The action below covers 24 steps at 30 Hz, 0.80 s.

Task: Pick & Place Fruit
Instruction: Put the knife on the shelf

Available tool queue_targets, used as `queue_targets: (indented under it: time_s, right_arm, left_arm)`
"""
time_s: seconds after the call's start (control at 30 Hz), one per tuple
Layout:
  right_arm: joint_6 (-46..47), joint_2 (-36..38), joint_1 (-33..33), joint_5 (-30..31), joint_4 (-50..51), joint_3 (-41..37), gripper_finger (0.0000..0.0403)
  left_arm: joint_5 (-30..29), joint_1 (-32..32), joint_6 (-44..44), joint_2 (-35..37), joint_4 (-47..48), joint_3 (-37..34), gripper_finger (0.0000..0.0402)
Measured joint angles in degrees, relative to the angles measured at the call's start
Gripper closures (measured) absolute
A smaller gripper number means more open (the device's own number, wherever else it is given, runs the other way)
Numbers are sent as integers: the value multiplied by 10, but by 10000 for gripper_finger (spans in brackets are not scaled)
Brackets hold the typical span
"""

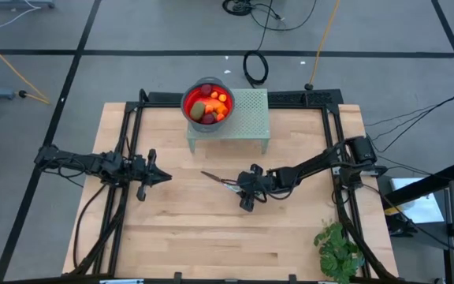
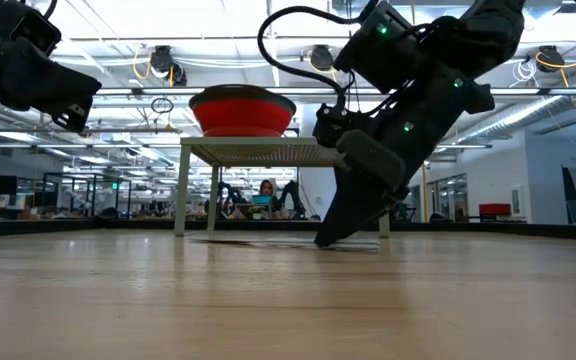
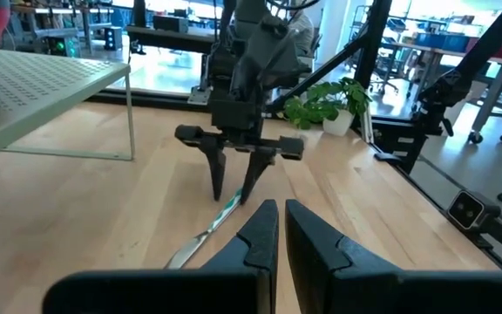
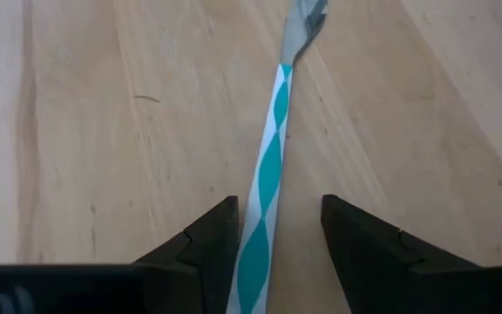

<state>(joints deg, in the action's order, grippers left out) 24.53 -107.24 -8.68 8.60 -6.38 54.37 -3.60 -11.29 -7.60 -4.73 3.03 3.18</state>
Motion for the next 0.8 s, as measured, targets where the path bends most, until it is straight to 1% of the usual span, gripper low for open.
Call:
queue_targets:
  time_s: [0.3, 0.63, 0.8]
  right_arm:
    - [-16, -24, -28, 56, 1, 1, 282]
    - [-16, -25, -29, 51, 5, 0, 369]
    - [-14, -26, -29, 49, 5, -1, 370]
  left_arm:
    - [-20, 0, 0, 0, 0, 0, 378]
    - [-20, 0, -1, 0, 0, 0, 378]
    - [-20, 0, -1, 0, 0, 0, 378]
